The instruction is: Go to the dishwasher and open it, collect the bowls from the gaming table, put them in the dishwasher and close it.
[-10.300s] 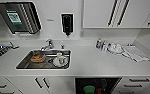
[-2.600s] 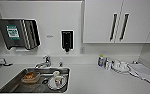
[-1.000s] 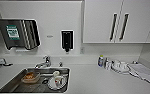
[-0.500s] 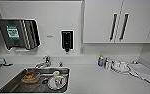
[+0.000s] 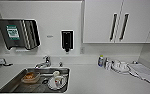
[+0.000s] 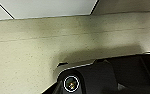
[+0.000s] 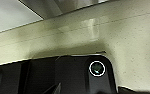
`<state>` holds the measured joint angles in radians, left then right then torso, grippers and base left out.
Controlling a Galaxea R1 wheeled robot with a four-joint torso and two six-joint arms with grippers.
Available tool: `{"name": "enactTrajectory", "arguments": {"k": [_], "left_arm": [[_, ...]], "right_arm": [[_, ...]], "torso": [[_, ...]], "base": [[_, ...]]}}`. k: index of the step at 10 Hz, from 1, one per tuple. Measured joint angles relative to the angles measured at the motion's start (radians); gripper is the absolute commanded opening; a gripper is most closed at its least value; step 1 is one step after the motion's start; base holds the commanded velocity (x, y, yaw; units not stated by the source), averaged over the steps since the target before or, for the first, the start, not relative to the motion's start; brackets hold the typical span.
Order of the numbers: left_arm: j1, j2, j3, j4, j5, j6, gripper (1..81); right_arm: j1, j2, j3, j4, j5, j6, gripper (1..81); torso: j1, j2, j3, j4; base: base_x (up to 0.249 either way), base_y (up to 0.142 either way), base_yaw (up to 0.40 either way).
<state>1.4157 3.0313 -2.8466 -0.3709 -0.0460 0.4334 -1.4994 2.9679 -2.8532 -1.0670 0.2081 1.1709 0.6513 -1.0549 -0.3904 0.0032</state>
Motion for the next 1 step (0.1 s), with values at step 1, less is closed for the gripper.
{"name": "enactTrajectory", "arguments": {"k": [1], "left_arm": [[0.000, 0.000, 0.000, 0.000, 0.000, 0.000, 81.1]], "right_arm": [[0.000, 0.007, 0.009, -0.003, 0.001, 0.000, 81.1]], "torso": [[0.000, 0.000, 0.000, 0.000]], "base": [[0.000, 0.000, 0.000]]}}
